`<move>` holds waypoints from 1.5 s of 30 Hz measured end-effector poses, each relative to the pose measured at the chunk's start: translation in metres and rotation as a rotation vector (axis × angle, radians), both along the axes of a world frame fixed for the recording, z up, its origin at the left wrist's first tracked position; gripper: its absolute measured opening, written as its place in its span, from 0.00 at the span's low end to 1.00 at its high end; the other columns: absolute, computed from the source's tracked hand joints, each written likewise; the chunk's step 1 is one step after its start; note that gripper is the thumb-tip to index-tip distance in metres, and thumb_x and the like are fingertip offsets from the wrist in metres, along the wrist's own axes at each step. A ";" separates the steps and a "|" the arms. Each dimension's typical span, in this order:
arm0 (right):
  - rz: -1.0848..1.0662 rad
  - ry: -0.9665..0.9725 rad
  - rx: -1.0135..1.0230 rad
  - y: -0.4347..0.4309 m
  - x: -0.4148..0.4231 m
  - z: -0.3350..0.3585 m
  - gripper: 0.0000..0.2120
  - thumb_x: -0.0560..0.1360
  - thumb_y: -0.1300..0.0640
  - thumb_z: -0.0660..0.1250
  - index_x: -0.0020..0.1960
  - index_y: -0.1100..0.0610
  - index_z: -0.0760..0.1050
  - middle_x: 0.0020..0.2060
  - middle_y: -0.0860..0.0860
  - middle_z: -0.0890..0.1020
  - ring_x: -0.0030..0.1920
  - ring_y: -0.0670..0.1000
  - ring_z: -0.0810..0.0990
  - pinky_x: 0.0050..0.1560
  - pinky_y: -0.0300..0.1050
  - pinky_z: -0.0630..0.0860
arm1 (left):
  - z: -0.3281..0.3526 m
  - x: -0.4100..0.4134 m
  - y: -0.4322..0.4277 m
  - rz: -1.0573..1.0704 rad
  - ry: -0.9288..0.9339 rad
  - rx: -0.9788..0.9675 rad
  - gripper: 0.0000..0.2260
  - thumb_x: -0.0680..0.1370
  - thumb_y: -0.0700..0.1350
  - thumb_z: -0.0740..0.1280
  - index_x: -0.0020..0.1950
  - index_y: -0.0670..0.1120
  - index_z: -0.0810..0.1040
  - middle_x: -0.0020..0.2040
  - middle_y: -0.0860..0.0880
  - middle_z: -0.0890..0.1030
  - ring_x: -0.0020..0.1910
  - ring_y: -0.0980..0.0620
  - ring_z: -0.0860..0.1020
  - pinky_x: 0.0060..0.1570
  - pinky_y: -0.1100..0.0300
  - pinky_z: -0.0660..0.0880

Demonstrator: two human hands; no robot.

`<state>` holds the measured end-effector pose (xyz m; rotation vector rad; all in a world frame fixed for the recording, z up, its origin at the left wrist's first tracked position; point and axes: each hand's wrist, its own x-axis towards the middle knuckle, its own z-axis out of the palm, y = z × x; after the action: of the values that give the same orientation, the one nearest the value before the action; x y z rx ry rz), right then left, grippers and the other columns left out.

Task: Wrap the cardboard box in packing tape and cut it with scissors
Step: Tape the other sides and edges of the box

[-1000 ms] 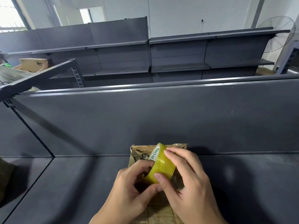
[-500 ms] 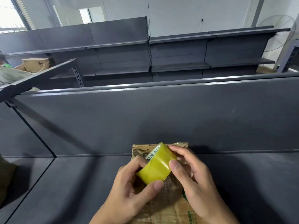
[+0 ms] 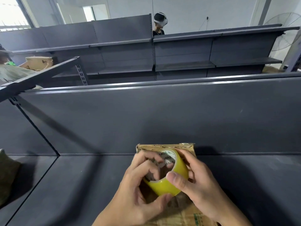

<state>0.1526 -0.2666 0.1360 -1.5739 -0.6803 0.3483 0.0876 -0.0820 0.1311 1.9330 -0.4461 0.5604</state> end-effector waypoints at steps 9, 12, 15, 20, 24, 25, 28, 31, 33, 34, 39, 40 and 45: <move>-0.209 -0.318 0.023 -0.002 -0.001 -0.010 0.36 0.62 0.38 0.81 0.67 0.46 0.77 0.65 0.43 0.79 0.66 0.47 0.78 0.59 0.39 0.78 | -0.007 0.008 -0.001 0.122 0.003 0.128 0.38 0.67 0.51 0.82 0.72 0.43 0.72 0.71 0.49 0.74 0.72 0.44 0.74 0.68 0.54 0.72; -0.249 -0.559 -0.035 0.000 -0.005 -0.010 0.37 0.63 0.35 0.78 0.67 0.51 0.78 0.65 0.42 0.78 0.68 0.48 0.76 0.63 0.40 0.76 | -0.002 0.007 -0.002 0.126 0.019 0.166 0.41 0.69 0.65 0.76 0.75 0.45 0.70 0.69 0.53 0.74 0.71 0.48 0.74 0.68 0.61 0.71; -0.273 -0.678 -0.006 -0.001 -0.010 -0.008 0.33 0.66 0.37 0.77 0.65 0.55 0.79 0.63 0.44 0.78 0.66 0.51 0.78 0.60 0.45 0.78 | -0.002 0.005 -0.004 0.117 0.007 0.224 0.40 0.69 0.62 0.77 0.75 0.46 0.69 0.69 0.53 0.72 0.71 0.49 0.74 0.66 0.63 0.71; -0.372 -0.709 0.017 -0.001 -0.012 -0.007 0.19 0.74 0.42 0.70 0.56 0.56 0.79 0.55 0.45 0.78 0.57 0.54 0.80 0.51 0.47 0.78 | -0.003 0.004 -0.009 0.108 -0.018 0.321 0.37 0.69 0.61 0.78 0.74 0.53 0.70 0.66 0.49 0.71 0.67 0.45 0.74 0.60 0.57 0.77; -0.433 -0.781 -0.014 0.001 -0.012 -0.007 0.15 0.75 0.46 0.70 0.53 0.57 0.80 0.52 0.46 0.78 0.54 0.52 0.79 0.49 0.45 0.78 | -0.005 0.002 -0.008 0.084 -0.010 0.333 0.40 0.66 0.54 0.83 0.74 0.52 0.69 0.66 0.49 0.71 0.67 0.44 0.74 0.58 0.55 0.78; -0.450 -0.807 -0.024 0.002 -0.013 -0.007 0.15 0.75 0.47 0.70 0.52 0.58 0.81 0.52 0.46 0.78 0.54 0.51 0.79 0.50 0.44 0.77 | -0.005 0.002 -0.008 0.087 -0.013 0.332 0.40 0.66 0.54 0.83 0.74 0.52 0.69 0.67 0.49 0.71 0.67 0.44 0.74 0.58 0.55 0.78; -0.490 -0.854 -0.051 0.003 -0.014 -0.008 0.15 0.75 0.47 0.70 0.52 0.59 0.82 0.51 0.47 0.80 0.54 0.50 0.79 0.51 0.43 0.77 | -0.004 0.001 -0.009 0.105 -0.024 0.327 0.39 0.67 0.56 0.81 0.74 0.52 0.69 0.67 0.50 0.71 0.67 0.45 0.74 0.59 0.56 0.78; -0.478 -0.843 -0.057 0.003 -0.013 -0.010 0.14 0.76 0.50 0.69 0.55 0.59 0.82 0.53 0.47 0.80 0.56 0.50 0.79 0.53 0.43 0.78 | -0.001 0.000 -0.010 0.099 -0.006 0.309 0.44 0.64 0.59 0.83 0.75 0.50 0.69 0.67 0.49 0.71 0.68 0.43 0.74 0.60 0.56 0.77; -0.461 -0.824 -0.028 0.001 -0.012 -0.011 0.13 0.76 0.53 0.68 0.55 0.59 0.82 0.54 0.48 0.80 0.57 0.51 0.79 0.54 0.44 0.78 | 0.000 0.000 -0.007 0.074 0.029 0.239 0.48 0.63 0.57 0.85 0.76 0.47 0.67 0.67 0.49 0.72 0.68 0.42 0.74 0.63 0.56 0.75; -0.447 -0.808 -0.005 0.001 -0.011 -0.012 0.12 0.75 0.55 0.67 0.55 0.59 0.82 0.54 0.48 0.80 0.57 0.51 0.80 0.54 0.45 0.78 | 0.000 0.000 -0.004 0.068 0.048 0.193 0.46 0.64 0.55 0.84 0.77 0.47 0.67 0.66 0.49 0.73 0.68 0.43 0.74 0.64 0.56 0.74; -0.379 -0.824 0.065 -0.002 -0.009 -0.015 0.12 0.74 0.64 0.66 0.55 0.60 0.82 0.56 0.47 0.82 0.58 0.54 0.80 0.55 0.48 0.78 | 0.002 0.000 -0.003 0.032 0.200 0.115 0.28 0.75 0.58 0.72 0.74 0.58 0.70 0.59 0.54 0.84 0.56 0.51 0.83 0.55 0.55 0.79; -0.379 -0.832 0.071 -0.002 -0.010 -0.014 0.12 0.73 0.65 0.65 0.55 0.60 0.82 0.55 0.47 0.82 0.58 0.54 0.80 0.54 0.48 0.78 | 0.002 -0.001 -0.003 0.018 0.211 0.091 0.25 0.77 0.59 0.69 0.73 0.57 0.72 0.58 0.53 0.84 0.56 0.50 0.84 0.54 0.54 0.80; -0.407 -0.895 0.072 0.000 -0.013 -0.012 0.10 0.74 0.64 0.66 0.52 0.61 0.84 0.55 0.46 0.84 0.55 0.53 0.80 0.53 0.49 0.78 | 0.001 -0.005 -0.001 0.093 0.123 -0.009 0.17 0.77 0.54 0.66 0.66 0.57 0.78 0.52 0.51 0.86 0.48 0.50 0.84 0.47 0.57 0.80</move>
<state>0.1393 -0.2667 0.1239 -1.7243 -0.9930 -0.7230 0.0831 -0.0833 0.1317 1.9745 -0.2758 0.4986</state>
